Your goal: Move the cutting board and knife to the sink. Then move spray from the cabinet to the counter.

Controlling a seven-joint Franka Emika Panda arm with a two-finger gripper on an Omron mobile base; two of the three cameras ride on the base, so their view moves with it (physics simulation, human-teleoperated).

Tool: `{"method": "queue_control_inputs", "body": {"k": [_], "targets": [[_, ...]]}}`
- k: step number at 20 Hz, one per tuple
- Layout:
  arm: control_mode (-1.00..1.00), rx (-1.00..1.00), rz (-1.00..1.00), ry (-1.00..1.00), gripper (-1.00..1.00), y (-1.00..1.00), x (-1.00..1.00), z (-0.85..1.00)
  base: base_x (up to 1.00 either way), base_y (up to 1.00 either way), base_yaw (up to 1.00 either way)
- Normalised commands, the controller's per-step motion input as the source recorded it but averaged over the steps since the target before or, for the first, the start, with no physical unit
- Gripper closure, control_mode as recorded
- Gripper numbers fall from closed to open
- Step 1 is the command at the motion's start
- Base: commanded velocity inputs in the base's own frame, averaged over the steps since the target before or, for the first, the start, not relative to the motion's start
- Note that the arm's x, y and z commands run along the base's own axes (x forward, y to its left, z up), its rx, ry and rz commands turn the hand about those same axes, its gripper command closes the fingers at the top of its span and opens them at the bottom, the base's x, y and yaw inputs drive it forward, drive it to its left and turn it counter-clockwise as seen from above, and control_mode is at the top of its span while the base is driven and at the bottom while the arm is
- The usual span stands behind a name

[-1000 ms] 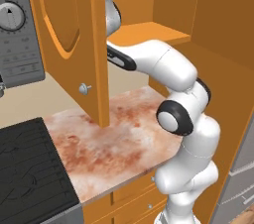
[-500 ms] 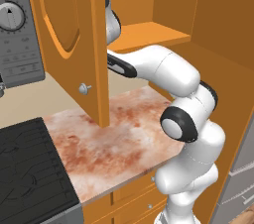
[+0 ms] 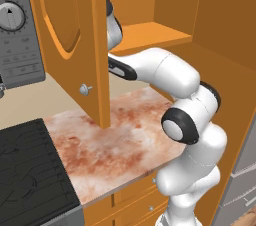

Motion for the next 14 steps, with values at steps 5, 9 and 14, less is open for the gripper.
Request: {"method": "queue_control_inputs", "body": {"k": [5,9,14], "targets": [[-1.00,0.00,-0.01,0.00,-1.00,0.05,0.28,0.00,0.00,0.00,0.00],[-1.00,0.00,0.00,0.00,-1.00,0.05,0.13,0.00,0.00,0.00,0.00],[-1.00,0.00,0.00,0.00,1.00,0.05,0.00,0.00,0.00,0.00,0.00]]}}
